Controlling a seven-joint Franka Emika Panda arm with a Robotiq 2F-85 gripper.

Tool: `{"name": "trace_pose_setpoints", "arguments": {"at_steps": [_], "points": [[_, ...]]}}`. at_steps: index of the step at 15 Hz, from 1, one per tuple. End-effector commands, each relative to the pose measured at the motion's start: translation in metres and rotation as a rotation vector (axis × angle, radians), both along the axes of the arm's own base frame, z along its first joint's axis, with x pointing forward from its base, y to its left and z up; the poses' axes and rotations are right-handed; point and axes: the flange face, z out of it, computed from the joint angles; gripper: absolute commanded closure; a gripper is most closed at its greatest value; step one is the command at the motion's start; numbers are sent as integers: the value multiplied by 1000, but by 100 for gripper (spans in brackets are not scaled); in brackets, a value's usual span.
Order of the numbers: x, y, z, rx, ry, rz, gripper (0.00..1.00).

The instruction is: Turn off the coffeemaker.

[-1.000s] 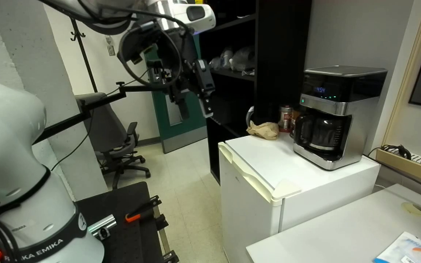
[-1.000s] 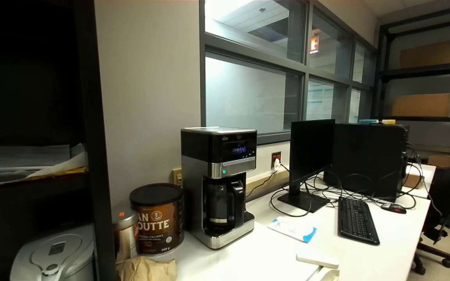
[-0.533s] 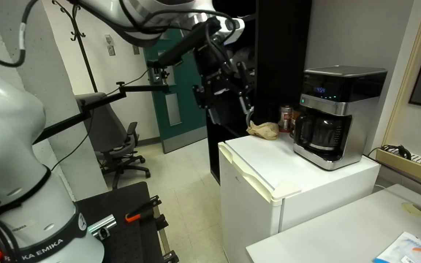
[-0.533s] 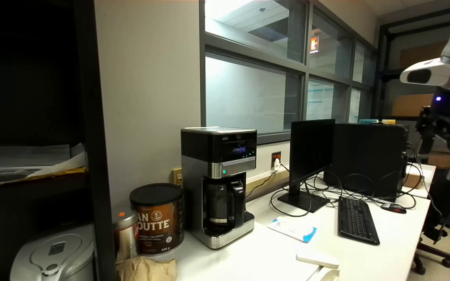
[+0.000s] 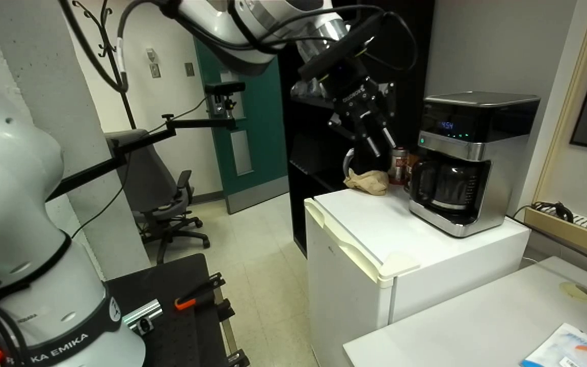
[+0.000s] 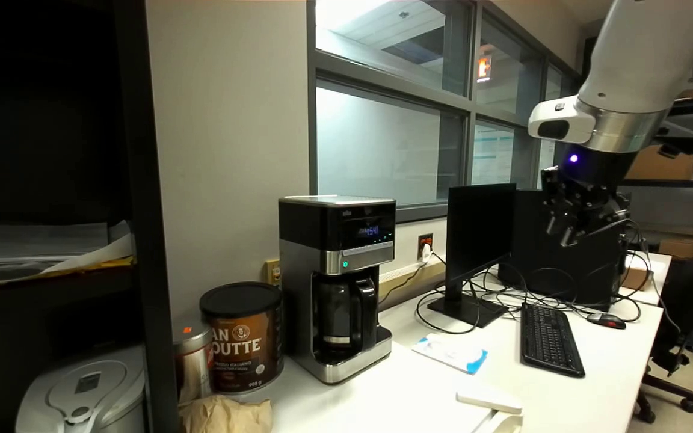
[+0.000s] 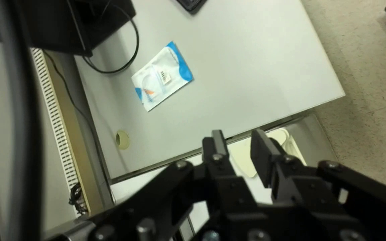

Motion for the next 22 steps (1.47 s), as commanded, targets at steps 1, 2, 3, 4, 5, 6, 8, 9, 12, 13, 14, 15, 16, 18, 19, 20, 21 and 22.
{"name": "trace_pose_setpoints", "arguments": {"at_steps": [1, 2, 3, 4, 5, 6, 8, 9, 12, 13, 14, 15, 16, 18, 19, 20, 21, 22], "points": [[41, 9, -7, -51, -15, 193, 99], [49, 14, -10, -56, -27, 245, 100], [56, 18, -14, -61, -37, 298, 100], [62, 24, -18, -61, -51, 350, 100], [67, 28, -22, -63, -62, 393, 99], [72, 35, -28, -58, -77, 436, 100], [80, 47, -38, -44, -105, 513, 100], [84, 51, -44, -40, -115, 545, 100], [93, 68, -63, -38, -143, 649, 100], [96, 71, -68, -40, -151, 674, 100], [100, 76, -73, -46, -158, 702, 100], [104, 80, -77, -50, -166, 726, 100], [109, 86, -80, -58, -177, 753, 100], [118, 94, -85, -73, -203, 797, 100], [123, 98, -87, -83, -217, 817, 100], [129, 101, -87, -95, -237, 837, 100], [134, 104, -87, -106, -254, 853, 100], [139, 107, -87, -117, -275, 865, 100]]}}
